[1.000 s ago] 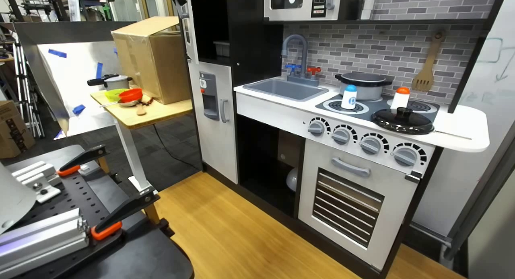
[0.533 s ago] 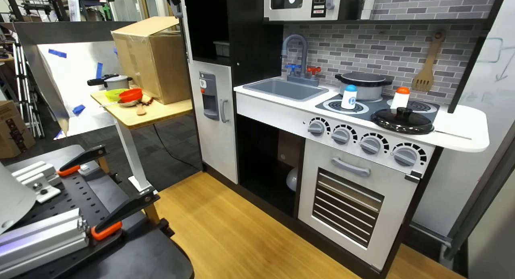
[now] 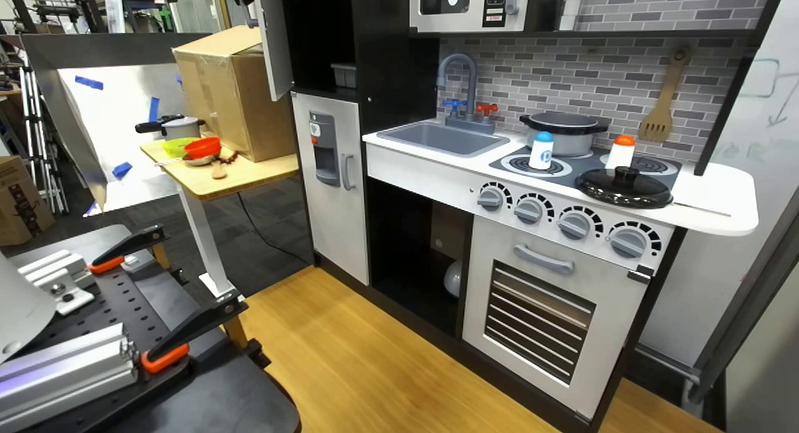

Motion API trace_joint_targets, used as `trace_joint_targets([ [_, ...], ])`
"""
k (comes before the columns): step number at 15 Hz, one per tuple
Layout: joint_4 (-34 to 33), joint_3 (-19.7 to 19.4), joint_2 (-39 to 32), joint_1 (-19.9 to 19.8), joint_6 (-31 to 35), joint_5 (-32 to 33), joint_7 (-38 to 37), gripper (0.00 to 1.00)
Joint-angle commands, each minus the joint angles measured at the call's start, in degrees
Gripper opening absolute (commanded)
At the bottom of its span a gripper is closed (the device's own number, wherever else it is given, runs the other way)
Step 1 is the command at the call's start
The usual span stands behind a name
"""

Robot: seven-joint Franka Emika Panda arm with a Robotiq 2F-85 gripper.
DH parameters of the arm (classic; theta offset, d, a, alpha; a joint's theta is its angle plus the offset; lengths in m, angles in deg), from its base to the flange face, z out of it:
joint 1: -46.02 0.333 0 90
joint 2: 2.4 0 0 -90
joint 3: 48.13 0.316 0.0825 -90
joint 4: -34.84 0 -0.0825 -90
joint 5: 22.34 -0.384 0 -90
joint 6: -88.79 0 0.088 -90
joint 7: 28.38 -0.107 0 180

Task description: Open the top compartment of the refrigerator

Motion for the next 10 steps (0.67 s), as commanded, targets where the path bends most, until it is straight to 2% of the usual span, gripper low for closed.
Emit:
trace_joint_targets([
  [1,-1.09,0.95,3.93,1.56,-1.76,-1.03,3.93,0.12],
  [7,-1.35,1.39,6.62,4.21,-4.87,-1.17,7.15,0.14],
  [8,-1.32,1.17,7.35,4.65,-5.12,-1.25,8.31,0.22],
  [9,-1.28,0.95,7.67,5.13,-5.45,-1.35,9.48,0.42],
  [10,-1.35,0.58,8.02,5.58,-5.66,-1.63,10.54,0.45],
])
